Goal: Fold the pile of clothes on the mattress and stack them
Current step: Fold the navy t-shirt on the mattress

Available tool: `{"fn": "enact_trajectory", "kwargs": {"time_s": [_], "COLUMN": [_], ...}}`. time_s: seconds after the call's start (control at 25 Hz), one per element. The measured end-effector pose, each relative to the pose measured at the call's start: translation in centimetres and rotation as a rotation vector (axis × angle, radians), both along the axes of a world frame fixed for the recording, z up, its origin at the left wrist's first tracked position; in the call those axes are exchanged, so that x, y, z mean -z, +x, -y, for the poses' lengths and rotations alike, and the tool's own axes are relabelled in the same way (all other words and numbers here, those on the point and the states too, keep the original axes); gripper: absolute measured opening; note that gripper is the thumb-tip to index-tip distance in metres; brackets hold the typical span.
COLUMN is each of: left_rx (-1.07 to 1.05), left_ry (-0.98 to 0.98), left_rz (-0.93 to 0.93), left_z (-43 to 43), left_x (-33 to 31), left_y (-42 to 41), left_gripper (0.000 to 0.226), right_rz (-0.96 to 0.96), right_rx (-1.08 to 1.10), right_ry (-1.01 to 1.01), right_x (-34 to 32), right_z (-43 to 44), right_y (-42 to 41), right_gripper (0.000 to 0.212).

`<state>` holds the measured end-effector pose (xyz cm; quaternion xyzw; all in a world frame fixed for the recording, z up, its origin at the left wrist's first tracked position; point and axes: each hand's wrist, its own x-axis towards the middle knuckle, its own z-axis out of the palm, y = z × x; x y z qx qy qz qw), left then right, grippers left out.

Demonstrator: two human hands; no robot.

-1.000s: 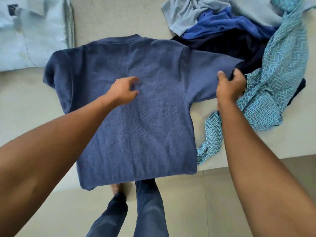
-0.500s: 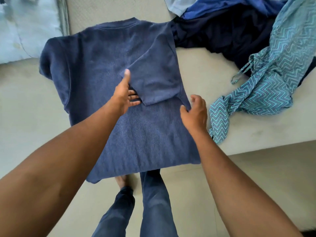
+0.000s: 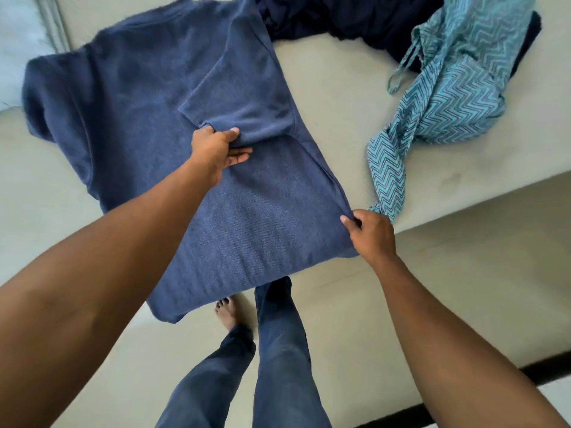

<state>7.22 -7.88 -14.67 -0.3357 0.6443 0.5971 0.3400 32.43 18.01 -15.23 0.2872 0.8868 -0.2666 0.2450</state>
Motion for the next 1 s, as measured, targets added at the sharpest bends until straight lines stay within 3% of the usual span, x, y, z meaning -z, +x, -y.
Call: {"fn": "enact_trajectory", "kwargs": {"time_s": [0.12,0.32,0.48,0.64,0.72,0.88,1.0], "left_rx": [0.072,0.053,-0.101,-0.232,-0.298,-0.341,-0.282], "left_ry": [-0.021,-0.071,-0.182,-0.331,-0.353,-0.276,-0.189], "left_rz": [-0.111,-0.318,-0.414,-0.285,-0.16,-0.059,0.003], "left_z": [0.3,1.5,4.2,7.9,8.5,8.8,9.2], "left_x": [-0.9,-3.8,-4.1,-1.5,-0.2,1.0,0.7], "left_y": [-0.3,-0.9,-1.8,-1.7,-1.1,-0.4,-0.6], "left_gripper": [0.013,0.025,0.026,0.013,0.013,0.016,0.034], "right_rz": [-0.305,-0.121,-0.289,-0.082,0.025,0.021,0.061], "right_rx": [-0.062,-0.122,-0.267,-0.323,-0.323,-0.1,-0.007], "right_ry": [0.099,0.136,0.009,-0.146,-0.108,-0.082,-0.051], "right_x": [-1.9,-2.8,-4.2,-2.8,-1.7,-0.6,-0.9], "right_z": [2.2,5.5,9.6,12.7,12.6,11.0,9.0], "right_y": [1.3,3.9,4.8,7.1,8.2,9.3,7.7], "right_gripper": [0.028,0.022,0.026,0.042,0.034,0.017,0.042]}}
